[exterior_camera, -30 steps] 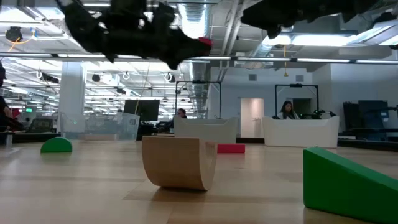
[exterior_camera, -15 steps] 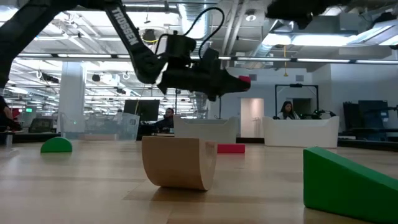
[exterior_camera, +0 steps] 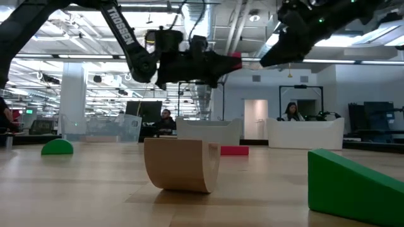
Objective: Sort & place blocks by color
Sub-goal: Put the bottom red block into the white bin
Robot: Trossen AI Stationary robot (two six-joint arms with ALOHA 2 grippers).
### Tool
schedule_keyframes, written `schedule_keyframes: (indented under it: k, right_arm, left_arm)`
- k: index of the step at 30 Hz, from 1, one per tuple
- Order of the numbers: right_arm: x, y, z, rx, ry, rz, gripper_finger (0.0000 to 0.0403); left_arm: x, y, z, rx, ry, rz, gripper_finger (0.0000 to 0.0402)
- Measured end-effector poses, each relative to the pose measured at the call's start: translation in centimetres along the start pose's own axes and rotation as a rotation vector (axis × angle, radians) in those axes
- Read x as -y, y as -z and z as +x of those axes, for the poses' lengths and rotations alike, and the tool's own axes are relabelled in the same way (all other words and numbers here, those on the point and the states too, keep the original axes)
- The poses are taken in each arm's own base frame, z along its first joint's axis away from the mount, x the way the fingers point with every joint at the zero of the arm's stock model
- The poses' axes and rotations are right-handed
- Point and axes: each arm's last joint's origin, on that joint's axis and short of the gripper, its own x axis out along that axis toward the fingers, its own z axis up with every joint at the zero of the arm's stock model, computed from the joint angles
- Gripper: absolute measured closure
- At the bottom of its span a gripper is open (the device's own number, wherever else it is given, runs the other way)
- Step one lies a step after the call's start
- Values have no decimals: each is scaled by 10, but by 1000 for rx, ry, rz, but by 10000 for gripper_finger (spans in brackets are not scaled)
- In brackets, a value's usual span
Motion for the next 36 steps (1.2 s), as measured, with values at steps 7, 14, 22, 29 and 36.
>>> schedule_keyframes:
  k: [7, 14, 22, 29, 36]
  right_arm:
    - [20, -9, 9, 62, -217, 105, 259]
    - [36, -23, 25, 198, -443, 195, 250]
    - [34, -8, 65, 159, -484, 227, 241]
    - [29, -3, 88, 198, -581, 274, 242]
    - [26, 12, 116, 200, -583, 398, 237]
  left_arm:
    - [20, -15, -35, 52, -114, 163, 304]
    - [65, -23, -54, 22, -273, 337, 304]
    - [102, -9, -54, -36, -349, 386, 304]
    - [121, 8, -59, -118, -420, 423, 297]
    - [127, 20, -68, -174, -423, 421, 300]
